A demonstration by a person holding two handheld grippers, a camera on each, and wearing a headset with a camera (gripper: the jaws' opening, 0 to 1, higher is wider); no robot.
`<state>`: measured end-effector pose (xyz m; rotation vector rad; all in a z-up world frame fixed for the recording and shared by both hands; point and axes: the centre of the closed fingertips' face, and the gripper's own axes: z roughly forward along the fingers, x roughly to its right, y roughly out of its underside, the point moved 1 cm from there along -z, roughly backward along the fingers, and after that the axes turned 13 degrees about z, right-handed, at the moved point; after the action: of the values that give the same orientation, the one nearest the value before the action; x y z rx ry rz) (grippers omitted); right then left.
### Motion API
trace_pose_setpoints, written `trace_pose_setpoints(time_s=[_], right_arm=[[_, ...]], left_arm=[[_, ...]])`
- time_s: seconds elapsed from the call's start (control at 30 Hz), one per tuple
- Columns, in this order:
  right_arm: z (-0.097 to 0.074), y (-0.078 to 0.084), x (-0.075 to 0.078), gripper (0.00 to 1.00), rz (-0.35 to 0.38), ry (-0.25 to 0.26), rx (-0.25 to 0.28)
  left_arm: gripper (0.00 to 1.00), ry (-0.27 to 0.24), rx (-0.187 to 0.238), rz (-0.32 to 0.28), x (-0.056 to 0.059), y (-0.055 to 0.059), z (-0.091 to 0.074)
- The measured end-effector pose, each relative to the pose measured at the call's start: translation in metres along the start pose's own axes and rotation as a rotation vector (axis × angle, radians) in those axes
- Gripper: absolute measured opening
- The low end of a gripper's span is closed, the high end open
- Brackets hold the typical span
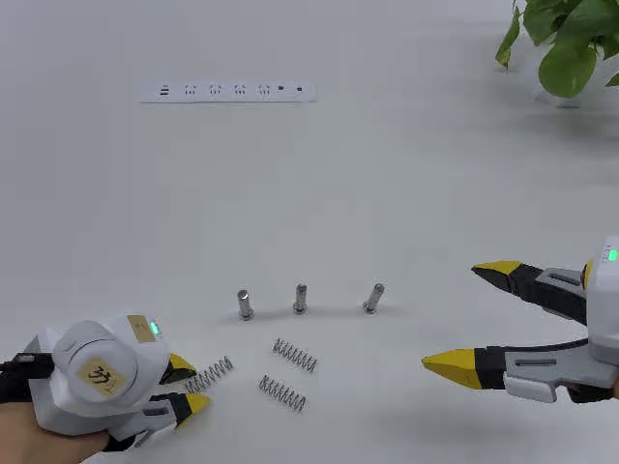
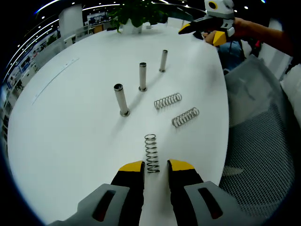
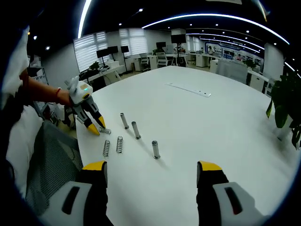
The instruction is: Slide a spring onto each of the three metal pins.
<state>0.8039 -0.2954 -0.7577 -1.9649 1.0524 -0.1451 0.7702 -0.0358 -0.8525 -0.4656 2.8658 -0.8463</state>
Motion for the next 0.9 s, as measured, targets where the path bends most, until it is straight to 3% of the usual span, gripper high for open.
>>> trace_pose_setpoints(time_s=[0.43, 0.9], right_arm=[[-0.0006, -0.0004, 0.0000, 0.78, -0.001, 0.007, 0.005], [0.0004, -0.0011, -0.0004, 0.77, 0.000, 0.007, 0.008]], left_arm=[[0.12, -0.025, -0.011, -0.005, -0.0009, -0.0016, -0.0007], [0.11, -0.023, -0.004, -0.010, -0.0024, -0.0003, 0.0003]])
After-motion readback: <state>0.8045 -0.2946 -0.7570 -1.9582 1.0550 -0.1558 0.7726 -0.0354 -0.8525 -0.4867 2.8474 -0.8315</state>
